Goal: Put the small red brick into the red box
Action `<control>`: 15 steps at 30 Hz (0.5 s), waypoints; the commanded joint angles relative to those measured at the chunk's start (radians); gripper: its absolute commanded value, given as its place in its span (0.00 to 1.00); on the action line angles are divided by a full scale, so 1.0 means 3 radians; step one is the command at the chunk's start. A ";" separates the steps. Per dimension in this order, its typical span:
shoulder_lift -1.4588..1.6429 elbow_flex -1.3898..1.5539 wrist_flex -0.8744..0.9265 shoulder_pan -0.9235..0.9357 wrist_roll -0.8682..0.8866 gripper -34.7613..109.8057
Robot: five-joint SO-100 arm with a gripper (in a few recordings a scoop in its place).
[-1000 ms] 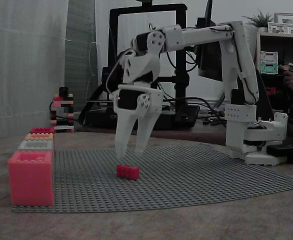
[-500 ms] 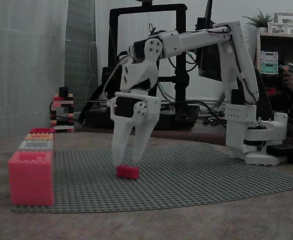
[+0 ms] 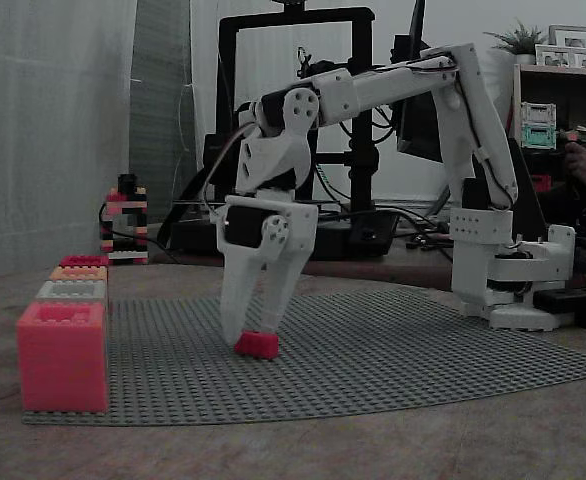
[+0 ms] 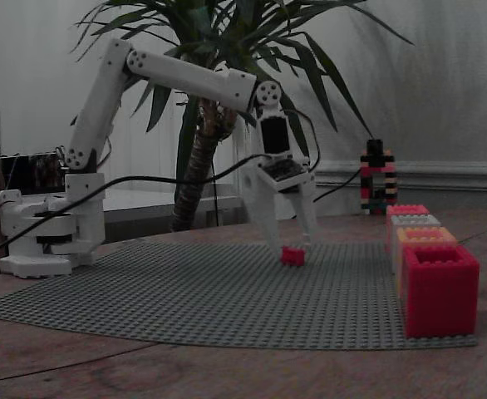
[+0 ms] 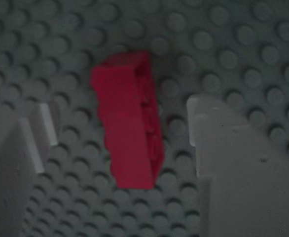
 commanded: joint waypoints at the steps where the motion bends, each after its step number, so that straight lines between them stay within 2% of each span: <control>1: 0.0107 -0.0189 -0.0005 -0.0107 -0.0010 0.39; 6: 0.0112 -0.0194 -0.0061 -0.0112 0.0026 0.28; 15: 0.0123 -0.0276 -0.0072 -0.0138 0.0077 0.24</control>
